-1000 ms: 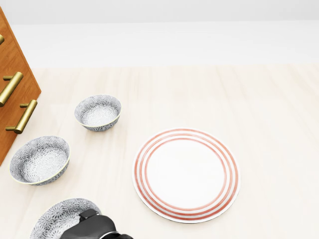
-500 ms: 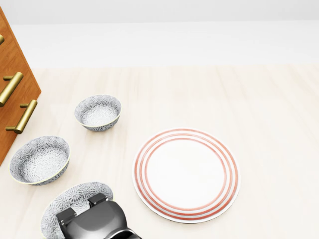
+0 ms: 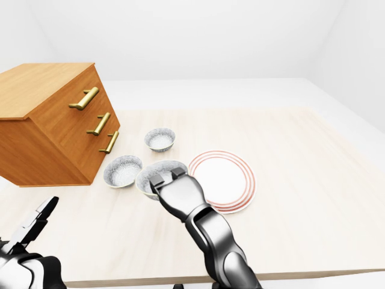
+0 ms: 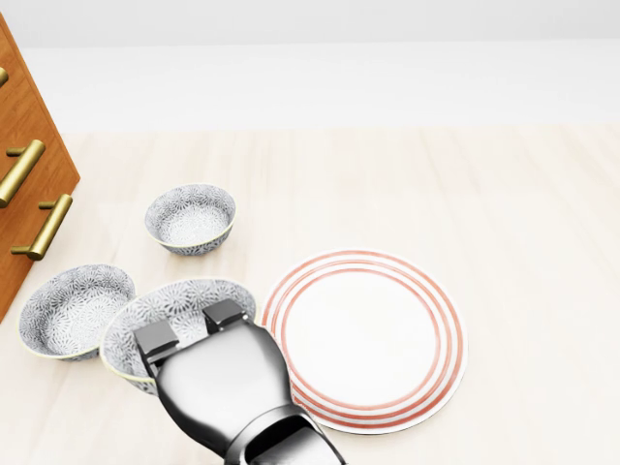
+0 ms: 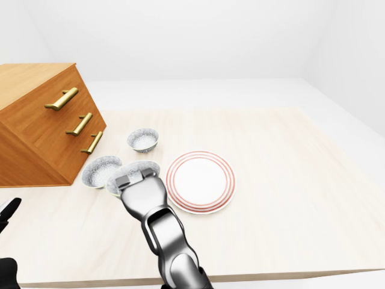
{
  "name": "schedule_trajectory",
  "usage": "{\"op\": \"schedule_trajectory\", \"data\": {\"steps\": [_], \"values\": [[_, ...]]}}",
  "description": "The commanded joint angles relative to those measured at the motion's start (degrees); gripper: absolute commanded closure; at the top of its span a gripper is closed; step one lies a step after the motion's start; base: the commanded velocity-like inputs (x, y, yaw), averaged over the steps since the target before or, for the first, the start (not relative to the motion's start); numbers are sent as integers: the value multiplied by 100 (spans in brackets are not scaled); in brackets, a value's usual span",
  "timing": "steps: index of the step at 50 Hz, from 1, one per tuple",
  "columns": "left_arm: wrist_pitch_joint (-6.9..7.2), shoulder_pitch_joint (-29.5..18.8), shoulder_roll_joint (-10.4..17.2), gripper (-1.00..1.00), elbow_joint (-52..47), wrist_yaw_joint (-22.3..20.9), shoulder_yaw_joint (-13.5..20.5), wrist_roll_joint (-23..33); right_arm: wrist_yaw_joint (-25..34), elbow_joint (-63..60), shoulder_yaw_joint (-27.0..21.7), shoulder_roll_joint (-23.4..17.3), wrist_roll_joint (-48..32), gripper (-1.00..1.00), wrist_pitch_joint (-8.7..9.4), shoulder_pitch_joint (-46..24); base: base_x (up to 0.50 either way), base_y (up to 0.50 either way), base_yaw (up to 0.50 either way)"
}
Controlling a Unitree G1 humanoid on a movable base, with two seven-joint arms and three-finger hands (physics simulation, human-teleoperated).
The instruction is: Put the bowl at the front on the plate.
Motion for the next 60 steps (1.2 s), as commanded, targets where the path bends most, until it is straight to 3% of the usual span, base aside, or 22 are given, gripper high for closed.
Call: {"op": "schedule_trajectory", "data": {"steps": [1,13,40,48,60], "values": [[0,-48,28,-100,85,0,-27,-12,0,-928,-603,-7,-321,100,0,-315,0,0,0],[0,-17,34,-100,-20,0,13,-100,0,-1401,-951,-181,-238,100,0,-266,0,0,0],[0,30,-9,-100,-46,0,12,-102,0,-1119,-1635,-726,521,100,0,-13,0,0,0],[0,-10,-2,-100,88,0,-28,-77,0,-1388,-1849,-839,335,100,0,-25,0,0,0],[0,-10,7,-100,58,0,-23,-71,0,-1700,-1934,-919,-100,100,0,537,0,0,0]]}}
